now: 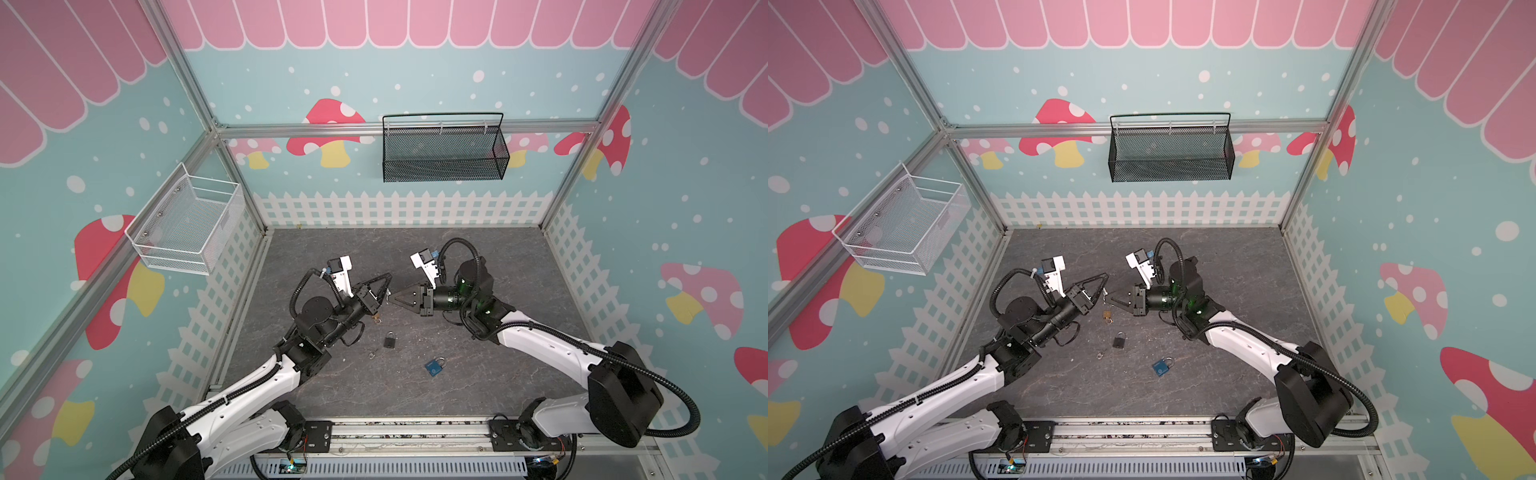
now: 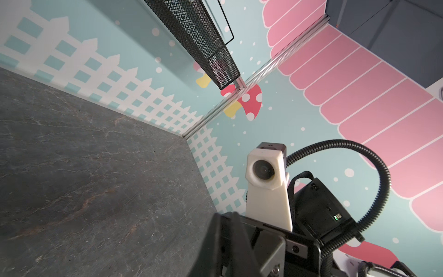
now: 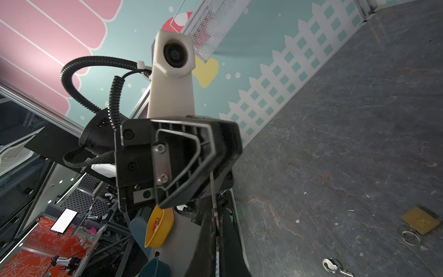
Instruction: Unlock with the key
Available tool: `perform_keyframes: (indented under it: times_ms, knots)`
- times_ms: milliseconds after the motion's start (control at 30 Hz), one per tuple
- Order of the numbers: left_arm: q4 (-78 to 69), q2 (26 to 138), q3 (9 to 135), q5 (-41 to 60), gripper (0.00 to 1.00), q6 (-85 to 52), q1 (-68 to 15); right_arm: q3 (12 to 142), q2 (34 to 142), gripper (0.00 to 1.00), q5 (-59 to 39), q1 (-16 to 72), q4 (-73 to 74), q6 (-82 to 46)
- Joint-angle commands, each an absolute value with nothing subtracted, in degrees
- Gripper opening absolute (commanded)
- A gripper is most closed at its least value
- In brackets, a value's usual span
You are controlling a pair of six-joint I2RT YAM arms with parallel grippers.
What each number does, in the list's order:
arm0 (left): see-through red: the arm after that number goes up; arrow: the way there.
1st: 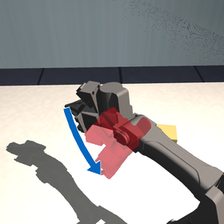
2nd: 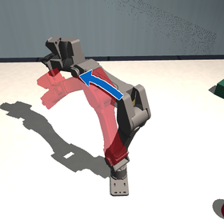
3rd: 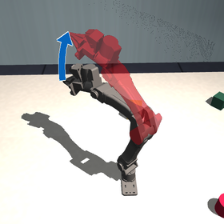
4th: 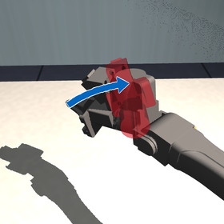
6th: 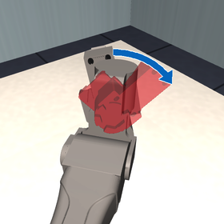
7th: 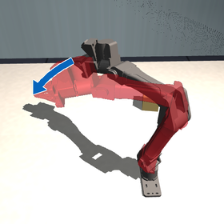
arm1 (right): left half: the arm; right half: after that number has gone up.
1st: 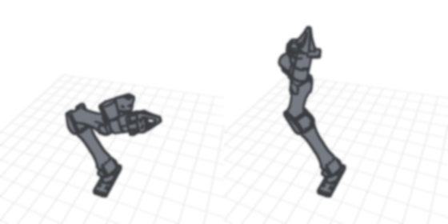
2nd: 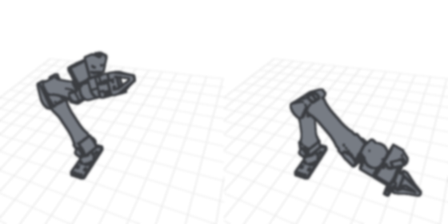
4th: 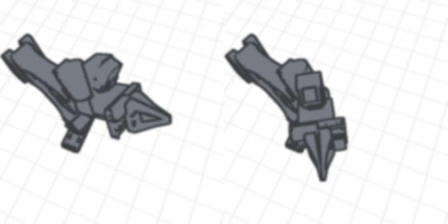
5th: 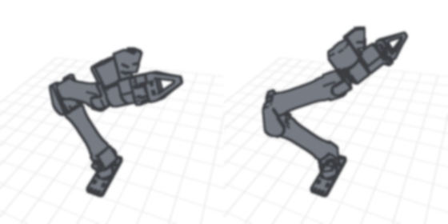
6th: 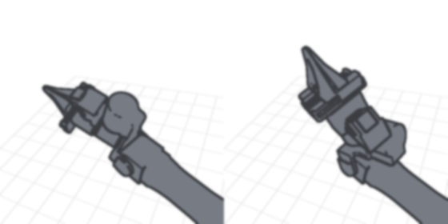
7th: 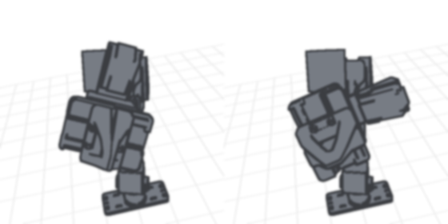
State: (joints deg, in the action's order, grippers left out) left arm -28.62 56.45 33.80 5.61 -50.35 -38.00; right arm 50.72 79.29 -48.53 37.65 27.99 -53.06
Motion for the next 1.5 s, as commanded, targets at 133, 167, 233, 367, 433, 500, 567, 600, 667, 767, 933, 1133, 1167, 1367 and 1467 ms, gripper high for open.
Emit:
perform_keyframes:
  times_ms: [133, 167, 233, 367, 433, 500, 567, 600, 667, 767, 933, 1133, 1167, 1367, 1467]
  knots:
    - [-18.43, 51.97, 34.71, 1.80, 0.38, -47.69, -37.88, 47.23, 73.75, 0.00, -46.90, 34.31, 18.35, -46.68]
    - [-15.54, 51.62, 35.26, 1.84, 0.39, -47.05, -37.88, 46.27, 73.09, 0.00, -46.60, 33.57, 17.07, -46.20]
    - [-8.31, 51.33, 36.97, 1.76, 0.41, -45.51, -37.98, 44.66, 71.95, 0.00, -46.71, 31.82, 14.37, -45.61]
    - [2.88, 52.45, 39.44, 1.78, 0.45, -42.84, -39.95, 41.35, 69.96, 0.00, -46.17, 28.27, 7.10, -41.40]
    - [6.53, 53.46, 40.31, 1.40, 0.47, -41.77, -42.40, 39.24, 68.75, 0.00, -45.71, 26.22, 4.89, -40.58]
    - [10.34, 54.90, 41.40, 0.36, 0.49, -40.44, -45.57, 37.16, 67.80, 0.00, -45.35, 24.20, 2.57, -39.48]
    - [13.42, 56.73, 42.42, -0.62, 0.52, -38.85, -48.48, 35.27, 67.03, 0.00, -44.59, 22.67, 0.49, -37.74]
    - [14.85, 57.91, 42.99, -1.15, 0.54, -38.08, -50.13, 34.31, 66.81, 0.00, -43.82, 21.83, -0.55, -37.07]
    - [16.91, 60.28, 43.95, -1.73, 0.56, -36.82, -52.82, 32.90, 66.49, 0.00, -42.80, 20.54, -1.93, -36.34]
    - [18.61, 64.32, 45.14, -2.16, 0.57, -34.85, -56.19, 31.09, 66.25, 0.00, -41.89, 18.52, -3.46, -35.02]
    - [20.90, 72.90, 49.37, -2.56, 0.60, -29.38, -61.52, 29.36, 66.04, 0.00, -38.63, 16.15, -4.73, -34.05]
    - [23.54, 84.33, 55.61, -5.24, 0.63, -23.82, -66.05, 29.73, 66.97, 0.00, -36.55, 14.41, -5.73, -33.18]
    - [24.73, 86.40, 57.12, -5.78, 0.63, -23.17, -66.56, 29.77, 67.05, 0.00, -36.56, 14.09, -5.70, -33.39]
    - [27.96, 95.92, 63.17, -7.03, 0.65, -19.71, -68.24, 28.97, 65.95, 0.00, -35.17, 13.12, -5.64, -33.74]
    - [29.73, 99.87, 66.06, -7.98, 0.66, -18.75, -68.52, 28.76, 65.35, 0.00, -35.47, 12.57, -5.62, -34.12]
